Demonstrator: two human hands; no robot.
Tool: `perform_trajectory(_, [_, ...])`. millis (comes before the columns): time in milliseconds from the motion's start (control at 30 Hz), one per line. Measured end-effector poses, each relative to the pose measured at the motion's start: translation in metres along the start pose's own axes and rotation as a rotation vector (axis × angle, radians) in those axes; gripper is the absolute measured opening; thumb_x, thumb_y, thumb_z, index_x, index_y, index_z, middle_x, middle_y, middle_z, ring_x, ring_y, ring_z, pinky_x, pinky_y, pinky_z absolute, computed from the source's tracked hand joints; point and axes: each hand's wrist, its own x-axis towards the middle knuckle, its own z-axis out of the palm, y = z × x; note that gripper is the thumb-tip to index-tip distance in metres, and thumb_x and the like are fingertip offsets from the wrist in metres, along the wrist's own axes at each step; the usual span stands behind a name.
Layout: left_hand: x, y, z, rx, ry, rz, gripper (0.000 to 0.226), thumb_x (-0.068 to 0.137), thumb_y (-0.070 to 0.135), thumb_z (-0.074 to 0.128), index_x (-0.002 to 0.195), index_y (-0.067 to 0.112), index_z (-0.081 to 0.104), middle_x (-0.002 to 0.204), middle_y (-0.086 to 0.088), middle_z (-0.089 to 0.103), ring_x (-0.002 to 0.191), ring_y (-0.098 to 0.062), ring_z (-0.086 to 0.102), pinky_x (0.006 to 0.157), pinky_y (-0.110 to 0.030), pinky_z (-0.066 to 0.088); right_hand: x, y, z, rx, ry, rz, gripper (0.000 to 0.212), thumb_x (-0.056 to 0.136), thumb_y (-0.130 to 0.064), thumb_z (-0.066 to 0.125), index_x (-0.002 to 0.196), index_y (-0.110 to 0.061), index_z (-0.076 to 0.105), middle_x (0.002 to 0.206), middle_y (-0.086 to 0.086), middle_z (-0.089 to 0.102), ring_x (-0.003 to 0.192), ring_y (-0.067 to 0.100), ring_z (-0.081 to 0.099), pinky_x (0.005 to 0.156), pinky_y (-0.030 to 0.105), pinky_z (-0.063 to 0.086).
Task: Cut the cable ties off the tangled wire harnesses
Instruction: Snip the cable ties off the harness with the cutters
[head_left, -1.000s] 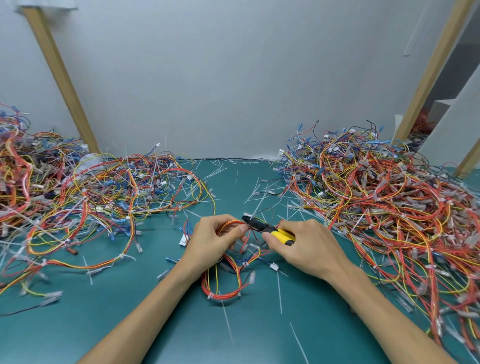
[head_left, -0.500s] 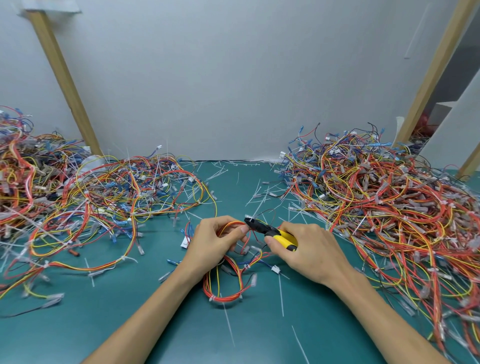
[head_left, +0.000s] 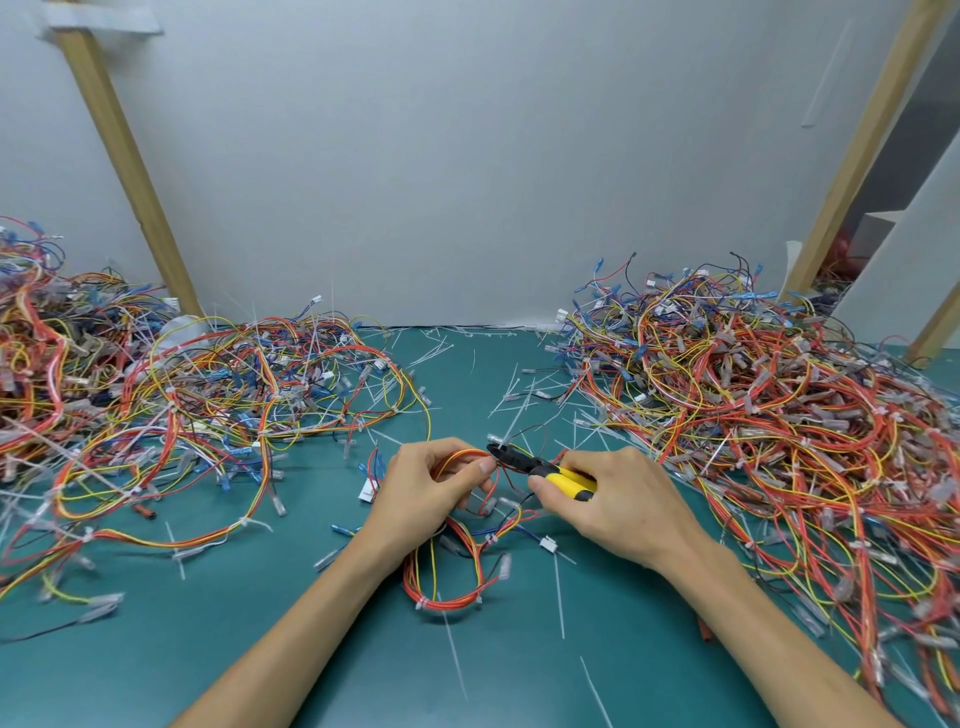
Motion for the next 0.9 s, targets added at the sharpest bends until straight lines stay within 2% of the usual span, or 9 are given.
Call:
perform_trajectory(133, [0.0018,-0.0031,-0.001,0.029,0.002,0.006,0.014,0.092,0.02,0.067,0.079,0.014,0.071,0.068,0.002,0.071,0.05,-0.005,0.05,0.052,-0.014,0.038,-0.0042,-0.0034,0.003,-0.042,0.015,0.0,0.062,0.078,-0.08,0.028,0.069,-0.021,0.048,0.055,-0.001,0.05,0.06,0.018,0.051,0.056,0.033,0.041])
perform_trajectory(267, [0.0012,-0.0059,-0.001,0.056,-0.013,0.025,0.014,0.092,0.023,0.068,0.079,0.016,0.071,0.07,0.001,0.072,0.052,-0.007,0.049,0.052,-0.014,0.038,-0.0052,-0.0065,0.0051,-0.061,0.015,-0.02,0.063,0.08,-0.08,0.024,0.072,-0.021,0.045,0.059,-0.003,0.051,0.065,0.021,0.053,0.059,0.035,0.042])
perform_trajectory(500, [0.0018,-0.006,-0.0003,0.066,-0.016,0.031,0.015,0.091,0.021,0.068,0.079,0.013,0.071,0.062,0.009,0.068,0.05,-0.004,0.049,0.052,-0.011,0.039,-0.0021,-0.0047,0.0007,-0.024,0.013,-0.012,0.065,0.077,-0.08,0.029,0.066,-0.02,0.049,0.051,0.0,0.049,0.057,0.019,0.049,0.057,0.034,0.043])
perform_trajectory(700, [0.0015,-0.0069,-0.0018,0.071,-0.008,0.018,0.014,0.091,0.024,0.068,0.08,0.015,0.072,0.069,0.003,0.072,0.052,-0.004,0.052,0.054,-0.016,0.04,-0.005,-0.0073,0.0046,-0.02,0.0,-0.013,0.063,0.08,-0.081,0.025,0.07,-0.021,0.045,0.057,-0.003,0.05,0.063,0.019,0.052,0.059,0.035,0.043])
perform_trajectory(900, [0.002,-0.0062,-0.0014,0.075,-0.011,0.017,0.013,0.091,0.024,0.068,0.082,0.016,0.072,0.071,0.002,0.073,0.052,-0.004,0.054,0.055,-0.017,0.043,-0.0026,-0.0051,0.0,0.016,-0.007,-0.007,0.066,0.079,-0.081,0.029,0.065,-0.019,0.047,0.051,0.0,0.048,0.055,0.018,0.049,0.056,0.034,0.041])
